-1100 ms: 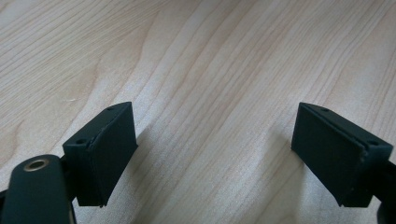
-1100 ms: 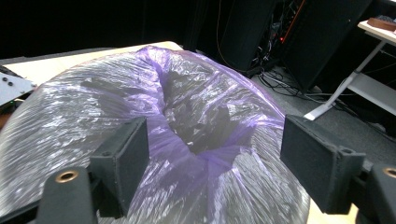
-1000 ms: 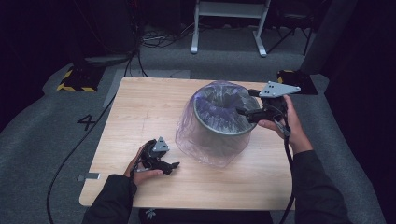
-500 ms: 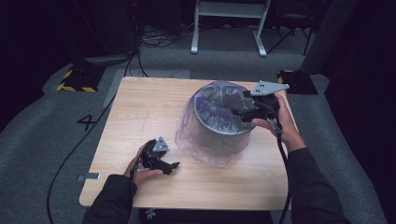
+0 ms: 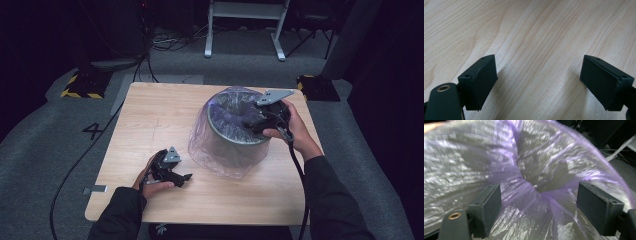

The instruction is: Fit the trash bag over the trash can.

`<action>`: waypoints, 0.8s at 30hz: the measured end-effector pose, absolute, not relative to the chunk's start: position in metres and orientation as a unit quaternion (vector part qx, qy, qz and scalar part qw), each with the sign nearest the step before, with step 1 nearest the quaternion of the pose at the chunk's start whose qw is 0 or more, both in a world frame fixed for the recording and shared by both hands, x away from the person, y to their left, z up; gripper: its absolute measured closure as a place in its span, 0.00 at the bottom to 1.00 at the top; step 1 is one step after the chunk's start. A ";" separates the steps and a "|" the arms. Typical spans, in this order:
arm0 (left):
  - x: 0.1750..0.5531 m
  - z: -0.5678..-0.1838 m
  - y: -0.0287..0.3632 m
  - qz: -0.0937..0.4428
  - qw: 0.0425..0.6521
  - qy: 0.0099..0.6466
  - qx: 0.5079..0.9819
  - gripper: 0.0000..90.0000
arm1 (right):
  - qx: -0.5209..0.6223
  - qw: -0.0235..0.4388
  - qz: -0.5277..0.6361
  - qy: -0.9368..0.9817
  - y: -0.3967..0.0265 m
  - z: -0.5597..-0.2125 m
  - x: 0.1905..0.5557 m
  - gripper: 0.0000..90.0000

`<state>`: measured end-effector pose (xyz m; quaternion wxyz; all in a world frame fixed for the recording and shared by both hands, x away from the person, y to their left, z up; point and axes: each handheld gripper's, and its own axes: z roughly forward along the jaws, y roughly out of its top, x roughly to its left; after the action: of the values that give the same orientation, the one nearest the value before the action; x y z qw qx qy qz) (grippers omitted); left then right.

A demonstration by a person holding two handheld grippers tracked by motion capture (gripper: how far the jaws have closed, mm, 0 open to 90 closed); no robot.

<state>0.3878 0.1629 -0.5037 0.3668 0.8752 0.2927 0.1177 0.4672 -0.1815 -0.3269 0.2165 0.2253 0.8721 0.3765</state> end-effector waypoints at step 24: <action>0.388 -0.504 0.163 0.118 0.366 0.293 0.875 0.15 | 0.233 0.147 0.286 0.918 -0.171 -0.335 0.484 0.25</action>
<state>0.3875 0.1628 -0.5036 0.3660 0.8754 0.2928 0.1184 0.4844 -0.1710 -0.3354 0.1466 0.2326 0.9180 0.2859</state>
